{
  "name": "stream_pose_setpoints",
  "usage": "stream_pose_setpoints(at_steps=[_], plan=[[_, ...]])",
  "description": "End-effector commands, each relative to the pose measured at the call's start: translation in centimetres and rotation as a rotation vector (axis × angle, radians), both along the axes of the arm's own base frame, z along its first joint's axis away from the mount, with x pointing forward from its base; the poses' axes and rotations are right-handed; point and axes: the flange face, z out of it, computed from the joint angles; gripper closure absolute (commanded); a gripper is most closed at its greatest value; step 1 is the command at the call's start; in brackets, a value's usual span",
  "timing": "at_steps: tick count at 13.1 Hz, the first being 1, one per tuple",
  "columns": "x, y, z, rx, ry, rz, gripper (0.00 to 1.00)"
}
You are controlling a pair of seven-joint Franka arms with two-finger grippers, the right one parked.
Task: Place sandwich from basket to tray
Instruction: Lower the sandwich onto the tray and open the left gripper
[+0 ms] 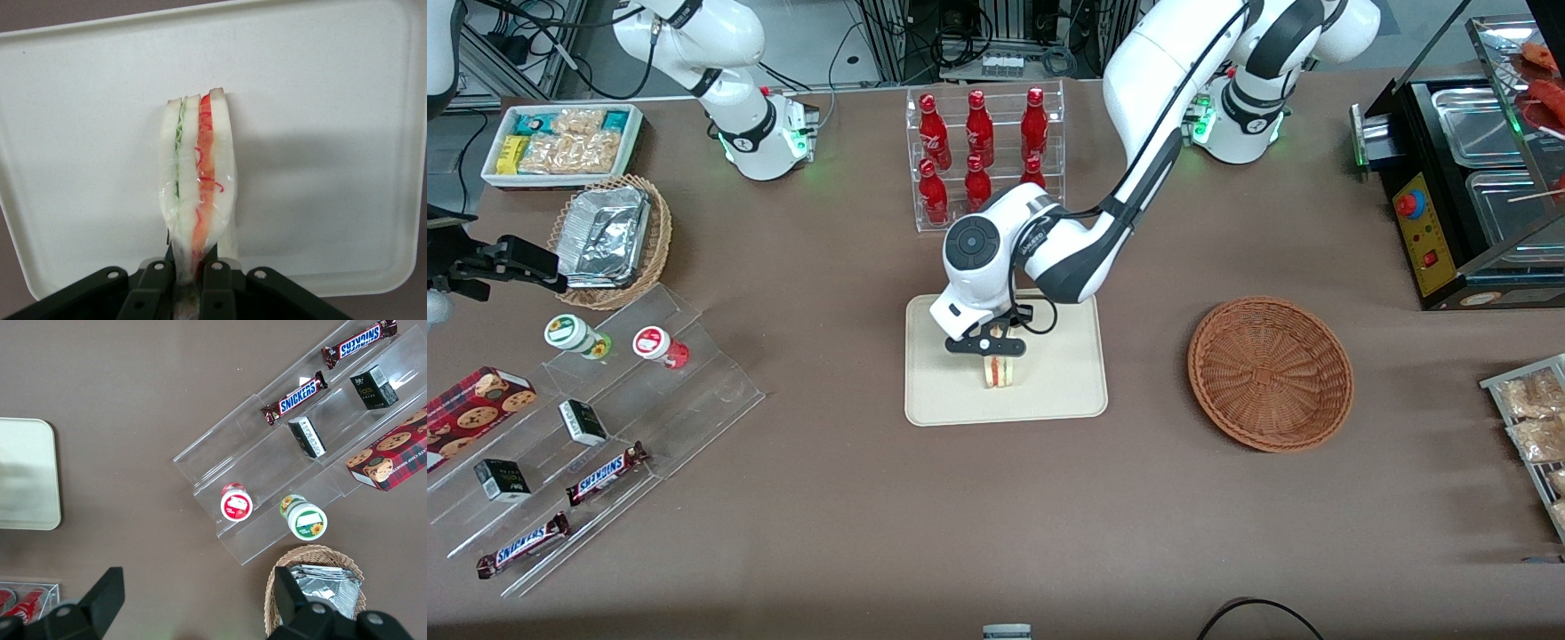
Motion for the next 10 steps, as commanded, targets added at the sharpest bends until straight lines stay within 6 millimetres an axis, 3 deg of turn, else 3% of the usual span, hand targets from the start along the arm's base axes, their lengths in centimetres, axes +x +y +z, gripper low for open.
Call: stream_pose_setpoints(at_steps=[1,2,3,4,6,7,9,10], plan=[[-0.1,-0.4,-0.6,0.003,-0.028,0.021,1.0],[0.0,-0.4,-1.0,0.001,-0.026,0.022,0.86],[-0.1,-0.4,-1.2,0.004,-0.025,0.02,0.32],[0.0,-0.3,-1.0,0.003,-0.028,0.02,0.0],[0.3,-0.2,0.3,-0.003,-0.037,0.032,0.0],[0.9,0.2,2.1,-0.012,-0.054,0.049,0.0],[2.2,1.4,6.4,-0.021,-0.094,0.112,0.0],[3.2,2.7,9.5,-0.027,-0.127,0.154,0.0]])
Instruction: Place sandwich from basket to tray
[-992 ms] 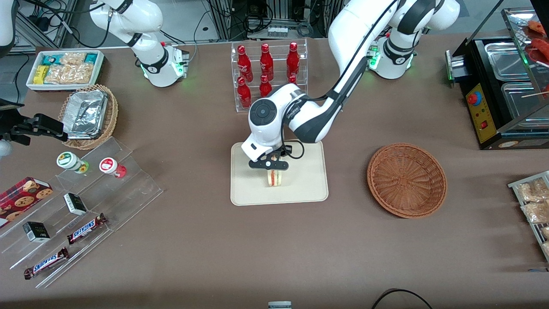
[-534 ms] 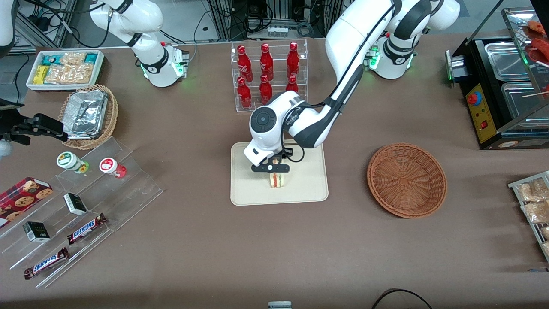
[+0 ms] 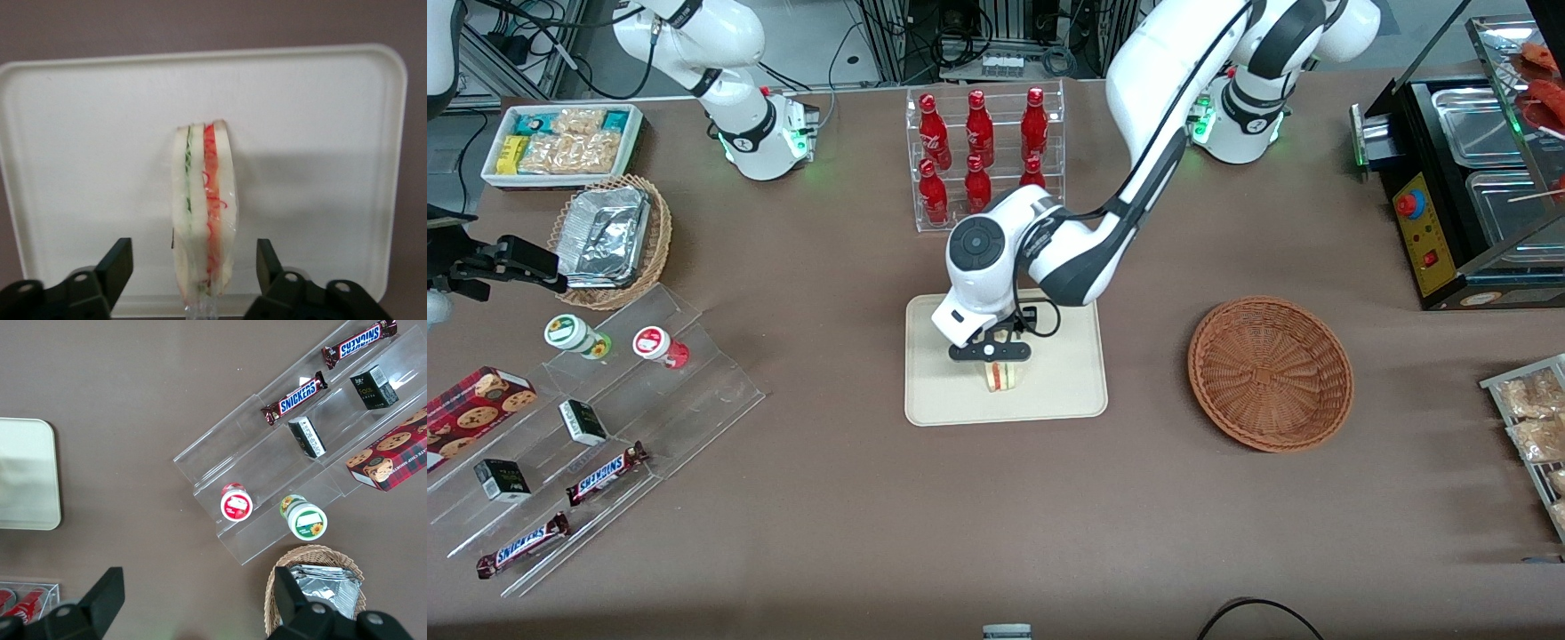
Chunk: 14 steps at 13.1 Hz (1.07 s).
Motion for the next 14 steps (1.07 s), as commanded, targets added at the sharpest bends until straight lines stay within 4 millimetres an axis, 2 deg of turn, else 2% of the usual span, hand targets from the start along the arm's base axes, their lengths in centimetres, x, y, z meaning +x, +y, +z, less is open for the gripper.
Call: stream_pose_setpoints(at_steps=[1,4,8,9,11,14], plan=[[1.0,2.8,8.9,-0.001,-0.065,0.081,0.0],[2.2,8.0,16.0,0.033,-0.06,0.145,0.0],[4.1,17.7,22.4,0.079,-0.008,0.265,0.0],[4.0,19.8,24.0,0.079,0.002,0.235,0.0],[4.2,25.4,26.5,0.064,0.015,0.21,0.0],[2.0,31.6,29.1,0.059,0.023,0.166,0.0]])
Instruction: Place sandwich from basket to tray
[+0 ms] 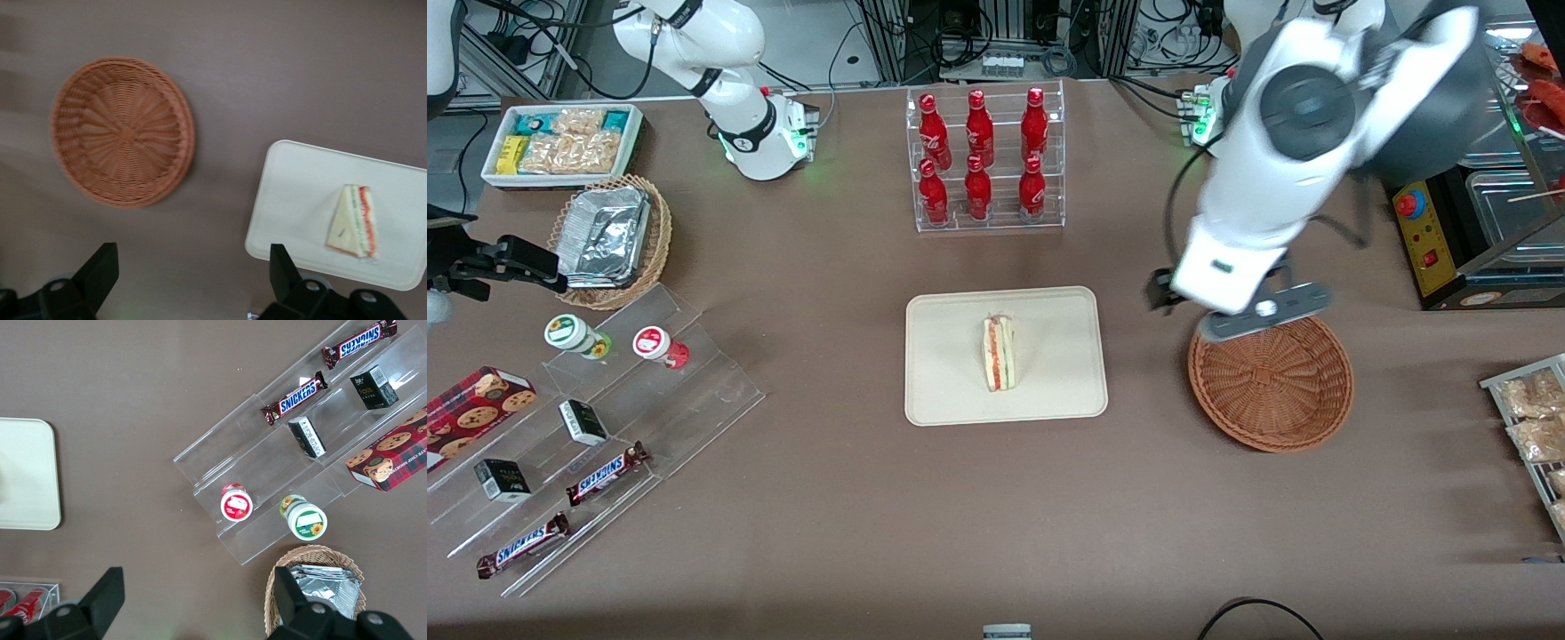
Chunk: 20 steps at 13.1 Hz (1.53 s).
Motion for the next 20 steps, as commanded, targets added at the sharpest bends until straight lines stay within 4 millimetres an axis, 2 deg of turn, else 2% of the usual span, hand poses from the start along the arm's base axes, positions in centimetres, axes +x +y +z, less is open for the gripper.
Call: stream_pose_setpoints(at_steps=[1,4,5,11,18,20], plan=[[-3.3,4.4,1.6,-0.013,0.012,-0.061,0.0],[-4.7,9.1,3.2,-0.018,0.014,-0.08,0.0],[-4.6,11.0,3.4,-0.017,0.033,-0.097,0.0],[-4.4,19.0,4.6,-0.031,0.056,-0.164,0.0],[-3.9,26.3,5.4,-0.109,0.039,-0.212,0.0],[-3.3,26.4,5.4,-0.108,0.034,-0.198,0.0]])
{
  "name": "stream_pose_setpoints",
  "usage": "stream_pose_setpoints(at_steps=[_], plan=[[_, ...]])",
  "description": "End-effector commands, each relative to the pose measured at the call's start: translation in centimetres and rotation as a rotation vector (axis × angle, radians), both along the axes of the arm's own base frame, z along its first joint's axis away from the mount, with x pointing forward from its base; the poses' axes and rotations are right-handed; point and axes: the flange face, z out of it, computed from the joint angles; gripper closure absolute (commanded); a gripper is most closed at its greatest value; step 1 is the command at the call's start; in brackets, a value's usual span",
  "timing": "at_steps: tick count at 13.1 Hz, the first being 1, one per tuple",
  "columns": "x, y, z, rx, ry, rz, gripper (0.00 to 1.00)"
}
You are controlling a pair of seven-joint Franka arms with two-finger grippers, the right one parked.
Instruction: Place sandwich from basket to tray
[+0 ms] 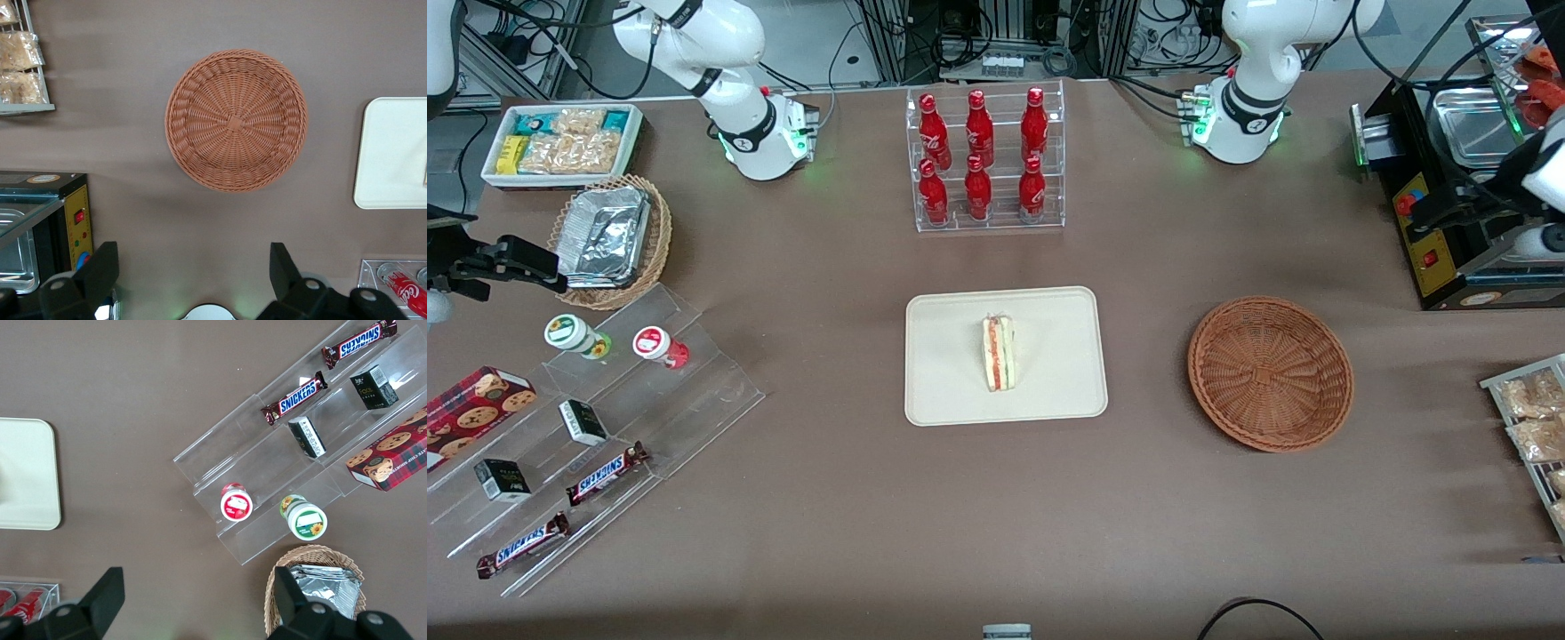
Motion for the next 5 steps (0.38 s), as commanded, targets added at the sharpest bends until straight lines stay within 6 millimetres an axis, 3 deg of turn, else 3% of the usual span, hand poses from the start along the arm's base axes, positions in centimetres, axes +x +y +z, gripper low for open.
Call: stream_pose_setpoints(at_steps=[1,5], plan=[[0.6,-0.4,0.8,-0.014,-0.011,-0.012,0.0],[0.8,-1.5,1.5,-0.015,-0.02,-0.031,0.0]])
